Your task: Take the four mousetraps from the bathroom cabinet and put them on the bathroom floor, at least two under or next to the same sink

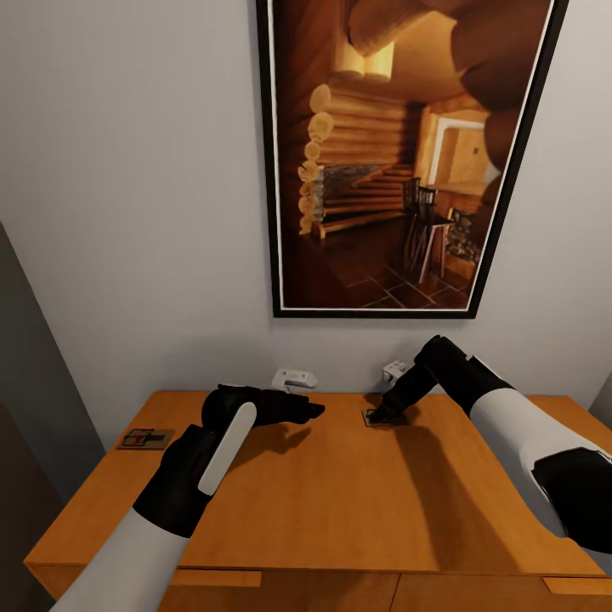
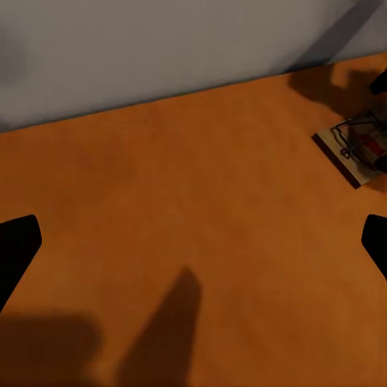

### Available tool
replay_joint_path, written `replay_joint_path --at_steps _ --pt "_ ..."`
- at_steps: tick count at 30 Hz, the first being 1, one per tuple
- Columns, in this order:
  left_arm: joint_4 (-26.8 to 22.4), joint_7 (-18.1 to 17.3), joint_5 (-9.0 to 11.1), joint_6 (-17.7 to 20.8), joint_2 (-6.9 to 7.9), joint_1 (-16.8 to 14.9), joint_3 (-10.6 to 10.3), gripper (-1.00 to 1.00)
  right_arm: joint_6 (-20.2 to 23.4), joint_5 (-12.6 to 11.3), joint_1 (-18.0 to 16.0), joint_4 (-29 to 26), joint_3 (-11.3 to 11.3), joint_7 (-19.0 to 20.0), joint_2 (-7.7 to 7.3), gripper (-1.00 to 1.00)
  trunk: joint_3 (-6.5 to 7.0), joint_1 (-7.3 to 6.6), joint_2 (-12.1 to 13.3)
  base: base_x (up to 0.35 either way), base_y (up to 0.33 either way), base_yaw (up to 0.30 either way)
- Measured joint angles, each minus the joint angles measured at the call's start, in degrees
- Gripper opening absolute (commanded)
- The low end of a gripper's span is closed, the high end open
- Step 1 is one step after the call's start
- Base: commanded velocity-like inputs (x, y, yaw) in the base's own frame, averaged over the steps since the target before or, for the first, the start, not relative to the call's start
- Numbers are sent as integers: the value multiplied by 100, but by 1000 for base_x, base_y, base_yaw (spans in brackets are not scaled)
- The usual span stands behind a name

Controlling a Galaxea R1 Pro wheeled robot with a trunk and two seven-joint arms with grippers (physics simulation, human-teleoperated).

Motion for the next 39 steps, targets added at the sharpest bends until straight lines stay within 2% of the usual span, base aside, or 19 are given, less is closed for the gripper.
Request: replay_joint_path --at_steps 10,11,17,39 --pt "-5 0 -2 4 0 0 0 100 9 -14 -1 1 4 2 38 100 0 0 0 0 0 0" --pt "-6 0 -2 4 0 0 0 100 10 -16 -2 3 4 2 39 -100 0 0 0 0 0 0" --pt "-7 0 0 4 -7 -1 -1 100 12 -83 16 -1 -13 2 44 -100 0 0 1 0 0 0" --pt "-15 0 -2 5 -8 0 0 100 -109 -91 28 16 -33 5 39 -100 1 0 1 0 0 0"
